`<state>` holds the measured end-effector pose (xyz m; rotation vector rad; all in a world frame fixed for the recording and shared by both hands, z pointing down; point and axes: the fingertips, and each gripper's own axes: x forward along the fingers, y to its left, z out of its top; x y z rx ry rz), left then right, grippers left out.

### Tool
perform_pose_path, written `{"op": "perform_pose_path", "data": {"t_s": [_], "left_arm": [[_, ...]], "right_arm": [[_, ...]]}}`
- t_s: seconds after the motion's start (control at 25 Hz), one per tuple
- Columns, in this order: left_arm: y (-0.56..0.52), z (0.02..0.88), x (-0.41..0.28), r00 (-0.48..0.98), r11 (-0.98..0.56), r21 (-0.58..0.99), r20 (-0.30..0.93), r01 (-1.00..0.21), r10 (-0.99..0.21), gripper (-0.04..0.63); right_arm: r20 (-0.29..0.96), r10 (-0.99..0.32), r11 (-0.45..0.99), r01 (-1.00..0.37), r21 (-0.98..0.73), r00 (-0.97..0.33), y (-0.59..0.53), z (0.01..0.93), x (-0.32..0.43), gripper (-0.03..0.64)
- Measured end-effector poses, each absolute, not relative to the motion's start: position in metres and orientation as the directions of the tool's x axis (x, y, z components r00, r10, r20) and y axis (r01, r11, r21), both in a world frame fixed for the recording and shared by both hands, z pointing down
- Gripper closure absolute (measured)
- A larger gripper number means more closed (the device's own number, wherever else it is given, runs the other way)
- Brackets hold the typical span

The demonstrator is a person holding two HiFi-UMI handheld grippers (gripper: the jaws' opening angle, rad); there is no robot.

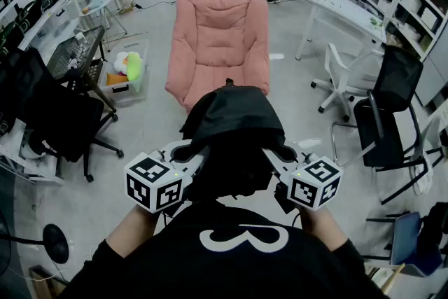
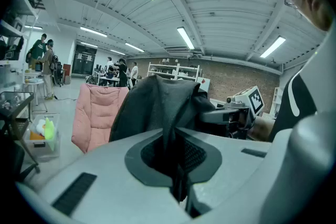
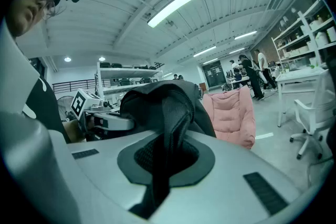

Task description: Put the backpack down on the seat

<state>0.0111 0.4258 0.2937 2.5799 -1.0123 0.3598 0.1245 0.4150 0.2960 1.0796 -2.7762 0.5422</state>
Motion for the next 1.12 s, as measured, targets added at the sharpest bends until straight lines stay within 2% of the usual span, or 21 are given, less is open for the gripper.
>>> {"op": "perform_pose_path", "data": {"t_s": [0.52, 1.12], "left_arm": [[0.365, 0.315, 0.011, 0.743, -0.704, 0.257, 0.349, -0.662, -0.571, 0.582], [0.185, 0.37, -0.013, 0.784, -0.688, 0.387, 0.405, -0.614, -0.471, 0.582]], "right_arm": [[0.248, -0.66, 0.649, -0.704, -0.288, -0.709, 0.36, 0.313, 0.126, 0.603], [0.364, -0.658, 0.538, -0.75, -0.384, -0.659, 0.191, 0.364, 0.102, 0.603]]}}
